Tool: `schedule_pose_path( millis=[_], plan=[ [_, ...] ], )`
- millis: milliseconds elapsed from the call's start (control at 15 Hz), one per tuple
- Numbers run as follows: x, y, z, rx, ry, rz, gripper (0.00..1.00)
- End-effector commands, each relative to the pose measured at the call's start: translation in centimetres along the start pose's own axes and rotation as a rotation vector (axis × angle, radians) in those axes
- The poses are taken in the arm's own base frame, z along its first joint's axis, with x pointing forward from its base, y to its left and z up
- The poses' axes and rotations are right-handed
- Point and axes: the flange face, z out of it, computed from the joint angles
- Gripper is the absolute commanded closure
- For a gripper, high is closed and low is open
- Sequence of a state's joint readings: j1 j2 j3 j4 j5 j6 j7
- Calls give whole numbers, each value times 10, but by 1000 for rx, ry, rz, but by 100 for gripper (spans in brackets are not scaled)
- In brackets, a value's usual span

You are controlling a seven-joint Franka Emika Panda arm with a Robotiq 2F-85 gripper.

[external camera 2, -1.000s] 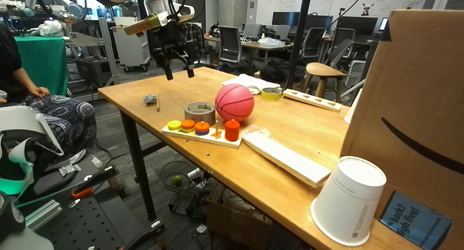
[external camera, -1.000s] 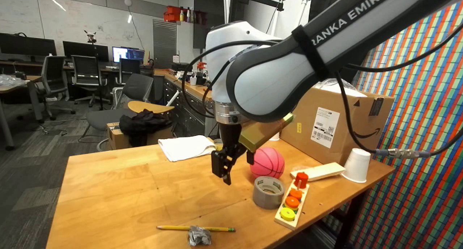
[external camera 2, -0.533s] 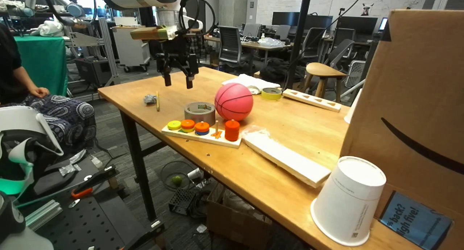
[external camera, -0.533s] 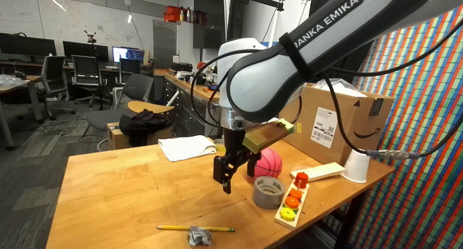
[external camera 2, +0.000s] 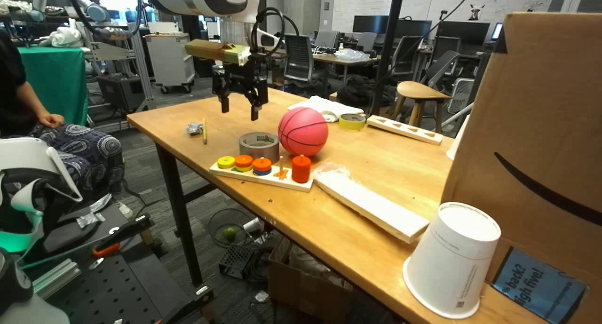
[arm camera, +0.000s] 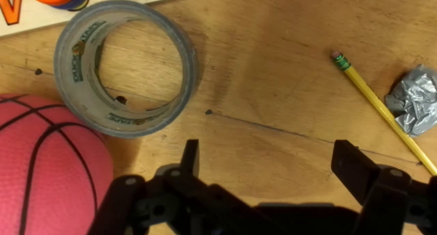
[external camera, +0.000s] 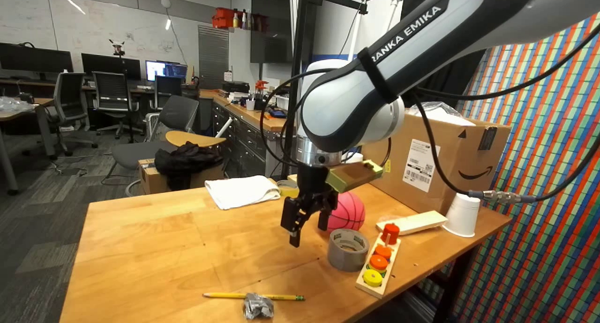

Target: Move the ball to the right

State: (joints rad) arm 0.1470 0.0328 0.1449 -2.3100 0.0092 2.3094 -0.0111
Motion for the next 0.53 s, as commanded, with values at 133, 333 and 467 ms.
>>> schedule_pose_path(
  millis=[133,333,467],
  plan=[
    [10,34,-5,-17,21,-58,0],
    [1,70,-15,-112,-8,-30,0],
    [-18,79,-44,-258,29,-34,0]
  ],
)
